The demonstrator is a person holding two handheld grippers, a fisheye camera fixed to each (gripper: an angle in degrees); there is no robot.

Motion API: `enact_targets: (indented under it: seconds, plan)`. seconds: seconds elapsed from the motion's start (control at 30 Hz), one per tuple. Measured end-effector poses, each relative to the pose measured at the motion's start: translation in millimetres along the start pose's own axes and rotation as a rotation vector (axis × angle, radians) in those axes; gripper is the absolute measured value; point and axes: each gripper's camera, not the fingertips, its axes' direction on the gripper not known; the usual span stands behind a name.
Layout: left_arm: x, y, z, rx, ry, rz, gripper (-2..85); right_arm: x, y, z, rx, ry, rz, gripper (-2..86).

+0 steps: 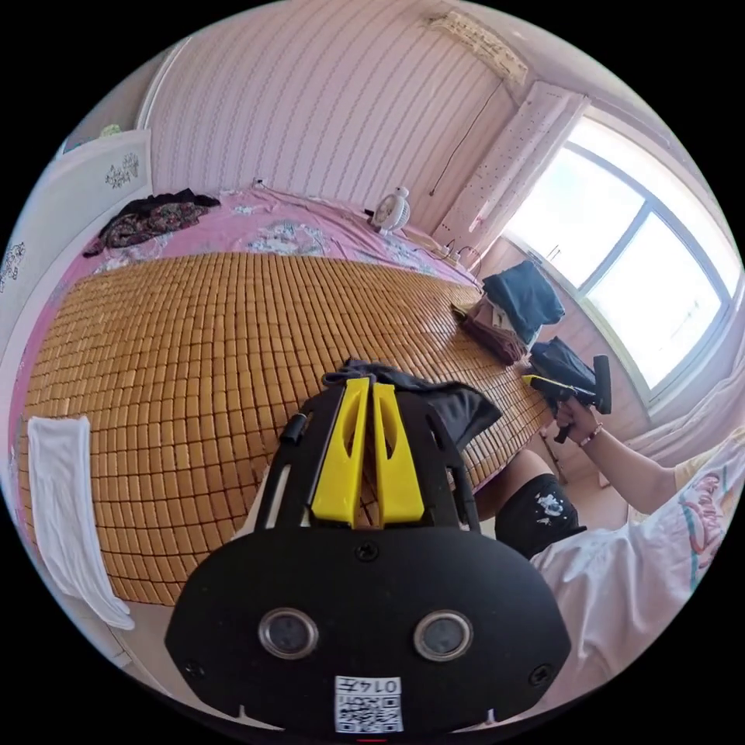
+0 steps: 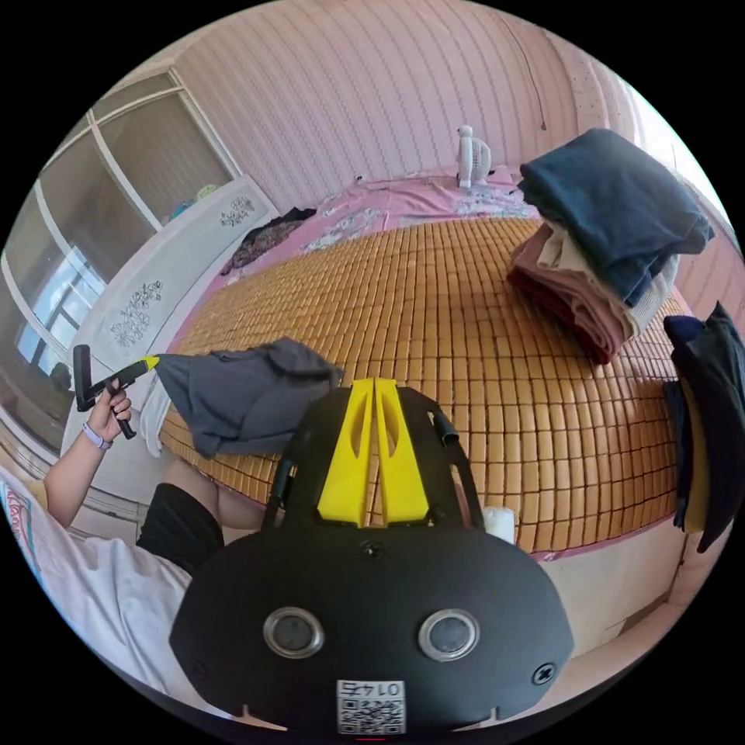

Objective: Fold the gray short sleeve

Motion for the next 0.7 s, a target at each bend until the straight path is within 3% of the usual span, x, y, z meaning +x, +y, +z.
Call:
enact_targets:
  seconds: [0.07, 0.2, 0.43, 0.63, 0.7]
  plan:
    - [0.5, -16.8, -36.4, 0.068, -0.020, 0.038, -0.9, -1.0, -27.6, -57.6, 0.170, -0.010, -0.026, -0.7]
    - [4.3, -29.6, -80.1, 0.080, -0.088, 0.124, -1.0, -16.7, -58.1, -110.8, 0.273, -0.032, -0.119, -0.5]
    - [-15.8, 23.7, -81.3, -0.036, -0.164, 0.043, -1.0, -50.4, -8.8, -27.6, -0.022, -0.200, -0.120, -0.4]
    - [8.7, 18.9, -71.3, -0.013, 0.042, 0.097, -1.0, -60.7, 53.4, 16.0, -0.222, -0.339, -0.033, -0.3]
    - [35.7, -10.0, -71.6, 0.078, 0.141, 0.156, -1.0, -59.8, 56.8, 10.9, -0.228, -0.358, -0.032, -0.2]
